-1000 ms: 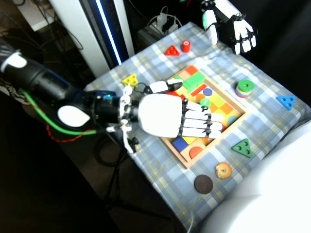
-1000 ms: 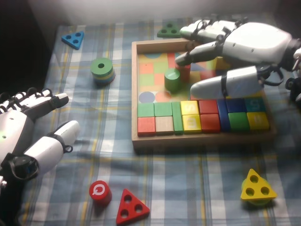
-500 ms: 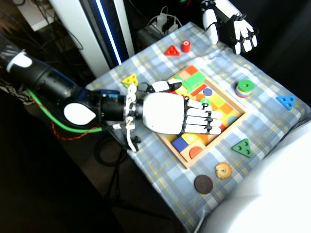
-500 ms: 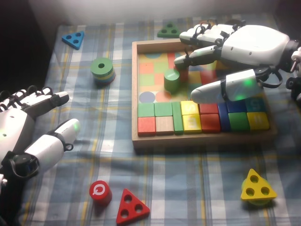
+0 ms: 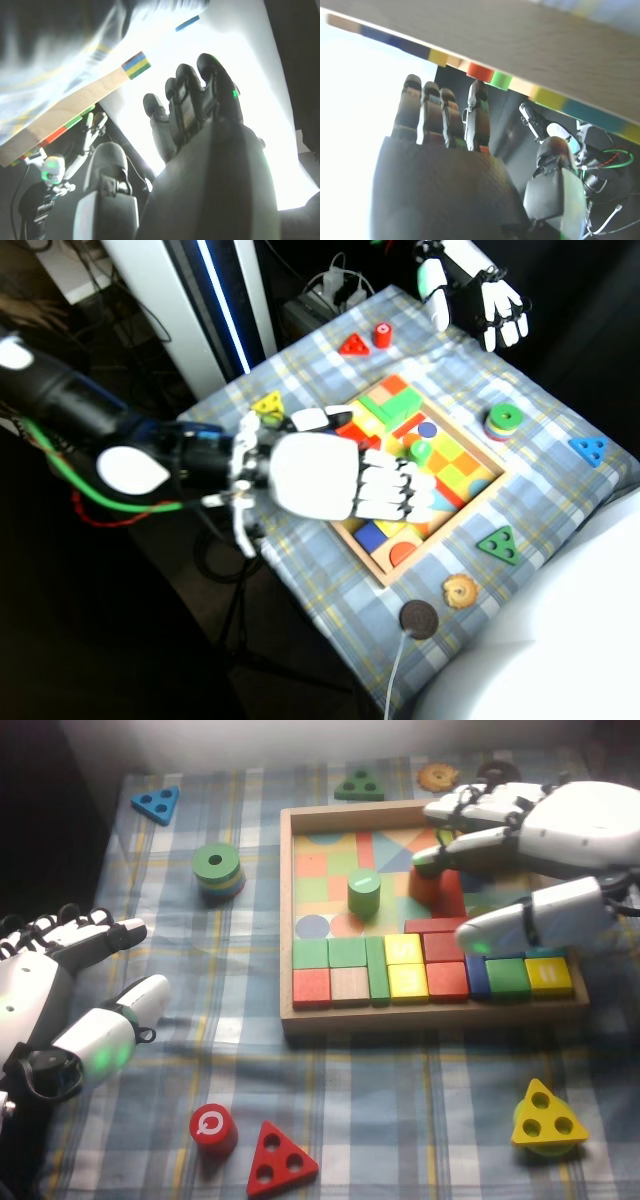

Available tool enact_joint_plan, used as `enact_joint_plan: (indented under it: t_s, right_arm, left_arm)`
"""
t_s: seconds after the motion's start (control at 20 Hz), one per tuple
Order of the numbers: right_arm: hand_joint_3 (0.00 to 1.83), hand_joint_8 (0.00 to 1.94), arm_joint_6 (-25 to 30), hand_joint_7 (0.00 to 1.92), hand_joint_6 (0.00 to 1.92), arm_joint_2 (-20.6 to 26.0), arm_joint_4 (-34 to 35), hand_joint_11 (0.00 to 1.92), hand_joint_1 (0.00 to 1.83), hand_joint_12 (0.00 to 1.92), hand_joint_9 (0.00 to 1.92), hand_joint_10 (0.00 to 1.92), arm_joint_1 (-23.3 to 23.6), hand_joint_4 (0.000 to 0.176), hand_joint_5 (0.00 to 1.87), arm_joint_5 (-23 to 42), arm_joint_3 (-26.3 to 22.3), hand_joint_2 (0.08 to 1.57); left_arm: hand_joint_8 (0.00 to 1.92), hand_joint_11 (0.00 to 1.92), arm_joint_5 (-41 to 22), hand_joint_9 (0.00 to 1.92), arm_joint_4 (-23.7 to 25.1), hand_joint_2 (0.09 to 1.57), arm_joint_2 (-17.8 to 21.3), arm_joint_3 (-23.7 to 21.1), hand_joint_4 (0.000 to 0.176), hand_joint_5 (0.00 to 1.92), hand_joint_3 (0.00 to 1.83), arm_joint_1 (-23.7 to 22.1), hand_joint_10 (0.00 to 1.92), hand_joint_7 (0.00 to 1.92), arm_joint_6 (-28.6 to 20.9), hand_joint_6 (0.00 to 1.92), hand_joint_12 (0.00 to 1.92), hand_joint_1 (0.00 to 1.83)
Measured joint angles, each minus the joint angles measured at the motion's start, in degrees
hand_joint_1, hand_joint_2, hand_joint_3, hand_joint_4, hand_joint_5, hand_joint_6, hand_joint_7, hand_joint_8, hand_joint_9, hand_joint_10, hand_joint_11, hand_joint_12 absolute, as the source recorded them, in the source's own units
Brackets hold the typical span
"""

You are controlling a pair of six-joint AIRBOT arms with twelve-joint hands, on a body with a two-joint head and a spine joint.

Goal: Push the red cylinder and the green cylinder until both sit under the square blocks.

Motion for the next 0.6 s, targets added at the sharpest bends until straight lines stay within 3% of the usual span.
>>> enact_joint_plan:
  t_s: [0.05,0.15,0.2,0.25,0.3,0.4,0.45,0.5,0.6]
  right_arm:
    - [0.00,0.00,0.00,0.00,0.00,0.72,0.39,0.00,0.00,0.00,0.00,0.00,-0.39,0.074,0.39,0.07,-0.39,0.98]
    - [0.00,0.00,0.00,0.00,0.00,2.58,1.62,0.00,0.00,0.00,0.00,0.00,-1.53,0.075,0.38,0.04,-2.03,0.98]
    - [0.00,0.00,0.02,0.00,0.01,3.74,2.10,0.00,0.00,0.00,0.00,0.00,-1.97,0.096,0.40,-0.11,-3.08,0.98]
    - [0.00,0.00,-0.04,0.00,0.01,4.46,2.56,0.00,0.00,0.00,0.00,0.00,-2.51,0.096,0.40,-0.04,-3.69,0.98]
    - [0.00,0.00,-0.22,0.00,0.00,4.96,3.13,0.00,0.00,0.00,0.00,0.00,-2.99,0.134,0.38,-0.07,-4.09,0.95]
    - [0.00,0.00,-0.74,0.00,0.00,6.23,4.94,0.00,0.00,0.00,0.00,0.00,-4.04,0.136,0.37,-0.13,-5.29,0.92]
    - [0.00,0.00,-1.62,0.00,0.00,6.88,5.95,0.00,0.00,0.00,0.00,0.00,-4.72,0.155,0.36,0.07,-5.99,0.91]
    - [0.00,0.00,-2.84,0.00,0.00,7.56,7.21,0.00,0.00,0.00,0.00,0.00,-5.51,0.161,0.36,0.17,-6.88,0.91]
    - [0.00,0.00,-4.07,0.00,0.00,8.55,8.50,0.00,0.00,0.00,0.00,0.00,-6.47,0.152,0.35,0.37,-8.15,0.90]
  left_arm:
    - [0.00,0.00,0.00,0.30,-0.07,1.27,0.00,-0.02,0.051,0.57,0.00,0.00,0.00,0.39,0.00,0.00,0.38,0.37]
    - [0.00,0.00,0.02,0.28,0.00,1.27,0.00,-0.02,0.049,0.55,0.00,0.17,0.00,0.36,-0.02,0.00,0.31,0.38]
    - [0.00,0.00,0.00,0.28,-0.09,1.27,0.00,-0.02,0.044,0.55,0.00,0.17,0.00,0.37,-0.02,0.00,0.32,0.38]
    - [0.00,0.00,0.00,0.28,-0.17,1.27,0.00,-0.02,0.044,0.55,0.00,0.17,0.00,0.37,-0.04,0.00,0.32,0.38]
    - [0.00,0.00,-0.02,0.29,-0.02,1.27,0.00,-0.02,0.045,0.56,0.00,0.17,0.00,0.38,-0.02,0.00,0.36,0.36]
    - [0.00,0.00,-0.02,0.30,-0.04,1.25,0.00,-0.02,0.060,0.57,0.00,0.17,0.00,0.38,-0.02,0.00,0.43,0.37]
    - [0.00,0.00,0.00,0.30,-0.04,1.26,0.00,-0.02,0.055,0.58,0.00,0.17,0.00,0.38,-0.02,0.00,0.43,0.37]
    - [0.00,0.00,-0.02,0.29,0.00,1.27,0.00,-0.02,0.062,0.55,0.00,0.17,0.00,0.36,-0.02,0.00,0.35,0.34]
    - [0.00,0.00,0.00,0.29,-0.07,1.26,0.00,-0.02,0.071,0.55,0.00,0.17,0.00,0.37,-0.04,0.00,0.35,0.32]
